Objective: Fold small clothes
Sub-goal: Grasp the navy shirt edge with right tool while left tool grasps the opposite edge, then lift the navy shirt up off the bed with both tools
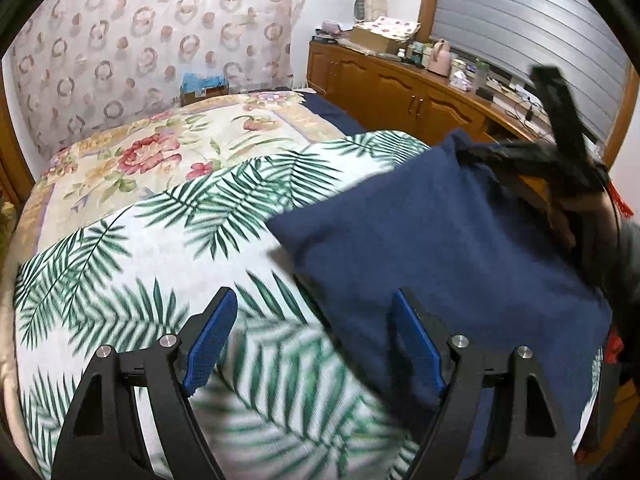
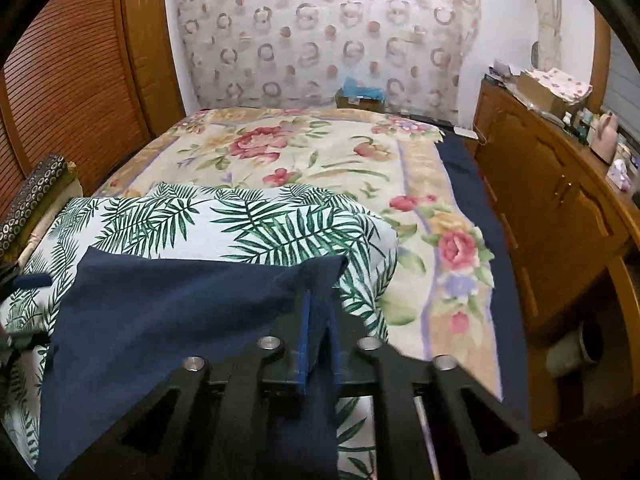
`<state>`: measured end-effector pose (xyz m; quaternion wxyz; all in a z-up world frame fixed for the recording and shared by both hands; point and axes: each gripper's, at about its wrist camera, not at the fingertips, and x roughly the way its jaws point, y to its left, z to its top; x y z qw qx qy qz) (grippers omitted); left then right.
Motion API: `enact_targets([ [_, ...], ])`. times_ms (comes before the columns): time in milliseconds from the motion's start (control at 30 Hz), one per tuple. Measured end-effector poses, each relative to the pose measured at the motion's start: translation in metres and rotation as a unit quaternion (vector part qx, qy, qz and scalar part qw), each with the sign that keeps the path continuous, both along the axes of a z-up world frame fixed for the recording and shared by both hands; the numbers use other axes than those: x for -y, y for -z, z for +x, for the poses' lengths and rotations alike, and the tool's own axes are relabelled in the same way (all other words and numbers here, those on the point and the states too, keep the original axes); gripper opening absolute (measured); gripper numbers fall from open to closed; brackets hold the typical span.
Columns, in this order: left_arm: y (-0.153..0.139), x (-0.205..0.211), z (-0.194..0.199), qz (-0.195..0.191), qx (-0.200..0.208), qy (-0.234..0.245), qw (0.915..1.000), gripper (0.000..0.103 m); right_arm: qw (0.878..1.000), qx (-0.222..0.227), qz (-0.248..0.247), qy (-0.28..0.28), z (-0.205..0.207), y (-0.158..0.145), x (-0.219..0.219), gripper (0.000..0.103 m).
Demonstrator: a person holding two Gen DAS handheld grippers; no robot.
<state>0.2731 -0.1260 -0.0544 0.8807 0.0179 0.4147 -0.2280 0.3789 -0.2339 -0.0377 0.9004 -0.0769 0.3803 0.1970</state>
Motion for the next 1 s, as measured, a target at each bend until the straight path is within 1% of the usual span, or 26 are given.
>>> enact_targets([
  [33,0.001,-0.001,0.005,-0.002,-0.003,-0.003,1.0,0.08,1.0,-0.002,0.007,-0.008,-0.001,0.002,-0.002,0.039],
  [67,0.002,-0.002,0.013,-0.009,-0.007,-0.006,0.9999,0.078,1.0,-0.002,0.007,-0.009,0.001,0.002,-0.001,0.05],
  [100,0.003,-0.004,0.018,-0.016,-0.013,-0.009,0.9997,0.075,1.0,-0.003,0.007,-0.01,0.0,0.004,-0.003,0.052],
  [167,0.006,-0.007,0.029,-0.036,-0.029,-0.013,0.9988,0.066,1.0,-0.012,0.003,-0.013,0.001,0.006,0.004,0.053],
  [233,0.01,-0.008,0.038,-0.055,-0.048,-0.016,0.9972,0.06,1.0,-0.021,-0.002,-0.014,0.003,0.009,0.009,0.054],
  [267,0.012,-0.007,0.042,-0.059,-0.053,-0.016,0.9967,0.059,1.0,-0.026,0.0,-0.015,0.005,0.011,0.011,0.055],
  [333,0.015,-0.003,0.047,-0.06,-0.062,-0.015,0.9961,0.057,0.999,-0.032,0.002,-0.014,0.011,0.013,0.013,0.058],
  [367,0.015,-0.001,0.047,-0.059,-0.058,-0.013,0.9965,0.053,0.999,-0.032,0.003,-0.013,0.012,0.013,0.014,0.061],
  [400,0.014,0.001,0.048,-0.058,-0.059,-0.011,0.9966,0.051,0.999,-0.033,0.004,-0.012,0.013,0.012,0.014,0.063],
  [433,0.014,0.004,0.047,-0.056,-0.058,-0.008,0.9967,0.048,0.999,-0.034,0.005,-0.011,0.015,0.013,0.013,0.064],
  [467,0.014,0.006,0.047,-0.057,-0.06,-0.003,0.9966,0.04,0.999,-0.034,0.006,-0.011,0.015,0.013,0.013,0.065],
  [500,0.014,0.008,0.046,-0.055,-0.059,0.0,0.9967,0.038,0.999,-0.034,0.005,-0.011,0.016,0.013,0.013,0.067],
  [567,0.013,0.01,0.044,-0.051,-0.054,0.009,0.9972,0.014,0.999,-0.035,0.006,-0.011,0.017,0.015,0.012,0.068],
  [600,0.012,0.011,0.042,-0.051,-0.05,0.013,0.9974,0.012,0.999,-0.034,0.006,-0.011,0.017,0.015,0.012,0.068],
  [633,0.009,0.011,0.04,-0.048,-0.042,0.014,0.9979,0.01,0.999,-0.033,0.006,-0.012,0.017,0.014,0.011,0.068],
  [733,0.003,0.013,0.034,-0.041,-0.026,0.014,0.9987,0.009,0.999,-0.028,0.003,-0.019,0.014,0.015,0.01,0.068],
  [900,0.002,0.013,0.034,-0.035,-0.026,0.011,0.999,0.009,0.999,-0.017,-0.012,-0.034,0.01,0.016,0.003,0.068],
  [1000,0.005,0.011,0.037,-0.036,-0.032,0.008,0.9988,0.009,0.999,-0.02,-0.016,-0.042,0.011,0.017,0.002,0.068],
])
